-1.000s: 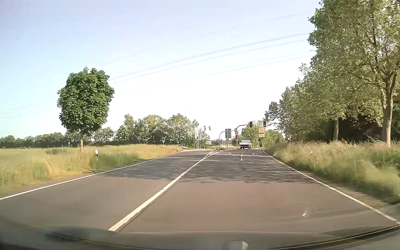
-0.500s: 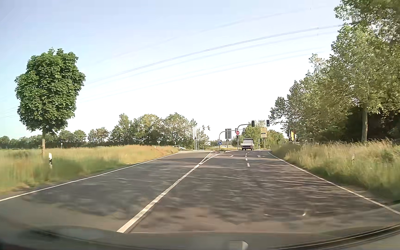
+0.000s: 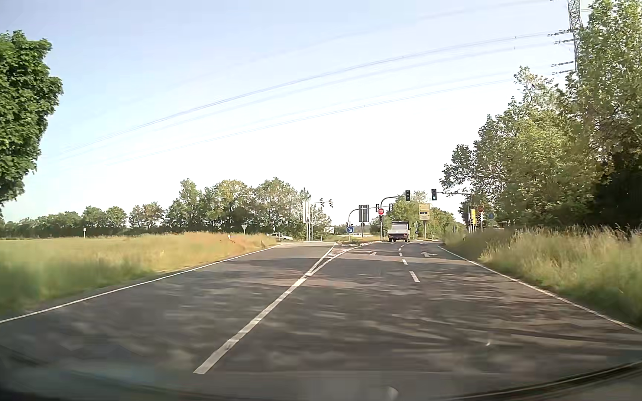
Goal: Follow the waypoints while adhering to traffic rules and regulations
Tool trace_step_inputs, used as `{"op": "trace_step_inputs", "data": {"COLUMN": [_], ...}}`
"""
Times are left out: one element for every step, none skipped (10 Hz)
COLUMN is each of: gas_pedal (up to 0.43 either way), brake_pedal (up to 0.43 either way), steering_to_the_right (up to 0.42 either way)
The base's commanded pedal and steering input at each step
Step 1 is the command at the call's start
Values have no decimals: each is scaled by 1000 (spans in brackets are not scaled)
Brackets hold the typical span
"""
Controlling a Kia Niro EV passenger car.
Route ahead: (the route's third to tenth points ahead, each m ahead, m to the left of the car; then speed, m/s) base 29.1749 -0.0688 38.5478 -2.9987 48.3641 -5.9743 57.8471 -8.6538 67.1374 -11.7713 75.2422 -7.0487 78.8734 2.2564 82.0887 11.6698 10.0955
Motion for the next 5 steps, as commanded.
{"op": "trace_step_inputs", "data": {"gas_pedal": [20,20,20,20,20], "brake_pedal": [30,30,30,30,30], "steering_to_the_right": [15,16,18,18,19]}}
